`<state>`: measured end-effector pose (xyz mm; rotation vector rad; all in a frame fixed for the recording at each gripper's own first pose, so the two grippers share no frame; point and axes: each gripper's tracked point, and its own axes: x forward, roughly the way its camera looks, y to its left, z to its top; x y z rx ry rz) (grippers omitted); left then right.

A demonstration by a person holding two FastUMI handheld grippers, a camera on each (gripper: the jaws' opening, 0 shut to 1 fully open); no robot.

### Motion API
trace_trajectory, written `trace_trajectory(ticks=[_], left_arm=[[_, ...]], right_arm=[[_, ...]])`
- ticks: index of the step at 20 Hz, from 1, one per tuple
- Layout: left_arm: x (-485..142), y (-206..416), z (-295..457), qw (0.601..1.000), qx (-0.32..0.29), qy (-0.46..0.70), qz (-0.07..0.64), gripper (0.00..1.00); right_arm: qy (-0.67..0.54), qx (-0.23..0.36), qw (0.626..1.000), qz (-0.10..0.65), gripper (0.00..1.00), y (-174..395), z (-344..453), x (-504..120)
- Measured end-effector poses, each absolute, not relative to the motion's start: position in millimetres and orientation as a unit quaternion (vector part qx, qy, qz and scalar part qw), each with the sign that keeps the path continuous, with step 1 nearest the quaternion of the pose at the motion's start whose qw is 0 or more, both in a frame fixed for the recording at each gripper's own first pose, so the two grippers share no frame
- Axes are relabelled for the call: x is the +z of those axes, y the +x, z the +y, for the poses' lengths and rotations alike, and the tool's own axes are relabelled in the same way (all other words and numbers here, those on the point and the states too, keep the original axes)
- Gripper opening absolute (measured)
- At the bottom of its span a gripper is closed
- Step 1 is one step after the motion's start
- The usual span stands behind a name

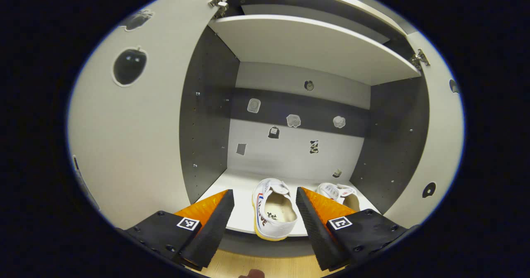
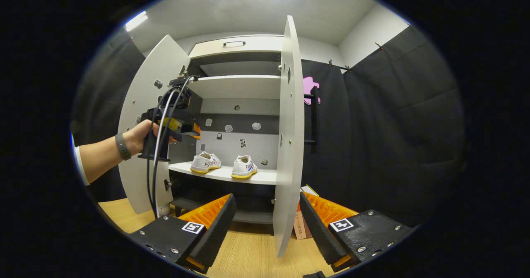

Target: Grab one shoe with the right hand and put it into the shoe cabinet, grab the other shoe with the left hand and put it into the shoe cabinet; then close the right door with the right hand and the left door with the left hand.

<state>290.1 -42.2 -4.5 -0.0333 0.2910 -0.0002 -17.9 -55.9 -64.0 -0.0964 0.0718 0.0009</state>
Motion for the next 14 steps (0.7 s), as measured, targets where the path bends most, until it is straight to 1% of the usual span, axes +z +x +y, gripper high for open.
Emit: trace_trajectory(ticks=[2,5,6,7,8,9,12,14], left_arm=[[6.7,257.3,-38.7,0.992,-0.004,-0.021,0.123,0.97],[3.9,206.5,-33.4,0.994,-0.007,-0.022,0.104,0.96],[0.0,191.4,-33.6,0.995,-0.008,-0.020,0.099,0.94],[-2.7,176.1,-34.7,0.996,-0.015,-0.017,0.090,0.97],[-8.2,162.1,-37.4,0.996,-0.021,-0.019,0.086,0.94],[-14.7,148.0,-39.2,0.996,-0.026,-0.022,0.084,0.96],[-38.6,109.0,-42.4,0.995,-0.035,-0.017,0.094,0.97],[-51.1,89.0,-52.9,0.994,-0.056,-0.028,0.084,0.97]], right_arm=[[-0.058,0.001,0.998,0.029,0.94,-14.3,-58.3,-56.1],[-0.055,0.003,0.998,0.022,0.94,-13.5,-64.7,-43.3],[-0.053,0.003,0.998,0.020,0.94,-12.0,-68.4,-39.1],[-0.054,0.000,0.998,0.018,0.94,-10.3,-74.5,-34.6],[-0.057,-0.006,0.998,0.013,0.94,-7.8,-81.6,-29.6],[-0.056,-0.012,0.998,0.009,0.94,-5.6,-87.7,-24.7],[-0.037,-0.027,0.999,-0.003,0.94,-1.2,-106.3,-10.6],[-0.020,-0.039,0.999,-0.006,0.94,6.5,-126.7,0.7]])
